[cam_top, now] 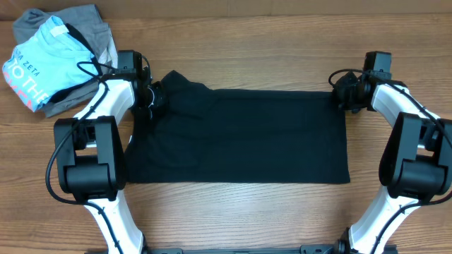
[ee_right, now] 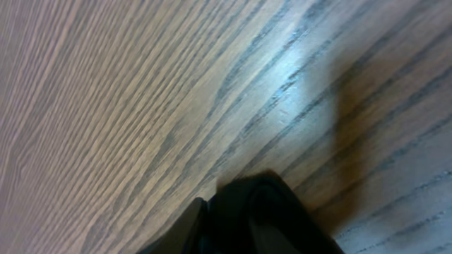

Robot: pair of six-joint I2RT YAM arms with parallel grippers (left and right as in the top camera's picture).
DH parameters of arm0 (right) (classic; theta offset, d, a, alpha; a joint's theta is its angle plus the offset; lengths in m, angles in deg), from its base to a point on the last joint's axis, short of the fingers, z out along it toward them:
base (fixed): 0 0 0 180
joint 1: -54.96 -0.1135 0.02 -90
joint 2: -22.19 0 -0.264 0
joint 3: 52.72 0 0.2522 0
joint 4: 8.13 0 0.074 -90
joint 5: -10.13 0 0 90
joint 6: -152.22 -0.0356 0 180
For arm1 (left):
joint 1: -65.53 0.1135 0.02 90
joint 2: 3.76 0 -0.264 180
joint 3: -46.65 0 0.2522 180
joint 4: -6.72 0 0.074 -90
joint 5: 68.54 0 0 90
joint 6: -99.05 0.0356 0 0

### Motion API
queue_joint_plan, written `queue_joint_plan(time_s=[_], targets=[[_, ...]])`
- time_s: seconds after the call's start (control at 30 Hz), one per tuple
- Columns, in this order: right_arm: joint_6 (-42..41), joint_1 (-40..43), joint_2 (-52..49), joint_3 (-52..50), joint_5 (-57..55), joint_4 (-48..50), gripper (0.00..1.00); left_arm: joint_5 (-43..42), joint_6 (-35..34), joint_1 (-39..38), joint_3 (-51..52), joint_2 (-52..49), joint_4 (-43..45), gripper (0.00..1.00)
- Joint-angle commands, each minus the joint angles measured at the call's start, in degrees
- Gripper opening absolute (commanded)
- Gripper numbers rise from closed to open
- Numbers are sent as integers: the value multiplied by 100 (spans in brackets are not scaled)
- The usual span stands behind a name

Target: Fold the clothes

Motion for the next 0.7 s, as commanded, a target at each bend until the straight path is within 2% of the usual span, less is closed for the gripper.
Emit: queue_joint_plan(time_s=[0.0, 0.17, 0.43, 0.67], targets=[[22, -24, -103, 109, -22, 26, 19, -28, 90, 13, -20, -116, -83, 4], [20, 61, -103, 111, -7, -26, 4, -26, 170, 15, -214, -107, -372, 4], [24, 103, -98, 236, 74, -164, 4, -2, 468, 13, -1058, -66, -1241, 4], [70, 103, -68, 815, 72, -793, 4, 39, 612, 13, -1598, 254, -1810, 4]])
